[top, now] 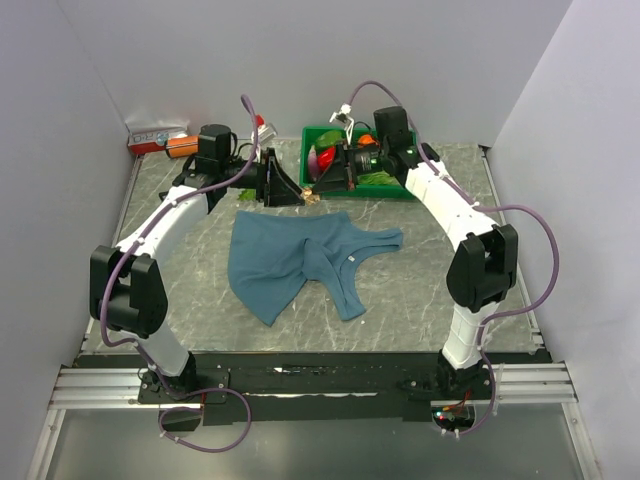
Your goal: Remove the brooch from the garment
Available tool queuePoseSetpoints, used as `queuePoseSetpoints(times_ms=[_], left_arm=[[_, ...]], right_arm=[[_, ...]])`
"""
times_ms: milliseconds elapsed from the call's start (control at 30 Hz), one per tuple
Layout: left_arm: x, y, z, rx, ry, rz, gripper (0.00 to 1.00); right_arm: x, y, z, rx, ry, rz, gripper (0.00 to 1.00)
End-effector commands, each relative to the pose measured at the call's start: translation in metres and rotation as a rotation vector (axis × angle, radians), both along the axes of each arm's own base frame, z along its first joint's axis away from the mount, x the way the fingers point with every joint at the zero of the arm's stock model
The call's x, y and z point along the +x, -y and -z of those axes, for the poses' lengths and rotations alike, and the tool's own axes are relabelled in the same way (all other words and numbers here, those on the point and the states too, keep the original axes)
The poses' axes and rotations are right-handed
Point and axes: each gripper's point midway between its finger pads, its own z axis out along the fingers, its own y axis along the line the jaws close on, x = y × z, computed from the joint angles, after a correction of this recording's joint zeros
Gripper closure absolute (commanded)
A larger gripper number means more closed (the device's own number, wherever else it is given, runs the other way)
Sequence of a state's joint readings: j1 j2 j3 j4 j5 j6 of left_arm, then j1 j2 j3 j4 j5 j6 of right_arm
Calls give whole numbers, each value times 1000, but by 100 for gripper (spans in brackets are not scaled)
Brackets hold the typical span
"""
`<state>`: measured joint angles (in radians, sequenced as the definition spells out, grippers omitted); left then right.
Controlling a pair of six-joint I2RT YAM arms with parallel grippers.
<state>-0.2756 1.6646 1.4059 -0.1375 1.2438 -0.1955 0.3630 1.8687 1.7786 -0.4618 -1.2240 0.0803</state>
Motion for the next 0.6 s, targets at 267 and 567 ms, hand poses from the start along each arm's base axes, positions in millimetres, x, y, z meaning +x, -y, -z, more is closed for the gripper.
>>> queuePoseSetpoints(times_ms=[267, 567], left_arm=[[-21, 8, -25, -53, 65, 74, 54], [-31, 11, -16, -30, 84, 103, 55]], right_arm=[[-19, 1, -12, 0, 55, -10, 100], [-21, 1, -12, 11, 40, -13, 100]])
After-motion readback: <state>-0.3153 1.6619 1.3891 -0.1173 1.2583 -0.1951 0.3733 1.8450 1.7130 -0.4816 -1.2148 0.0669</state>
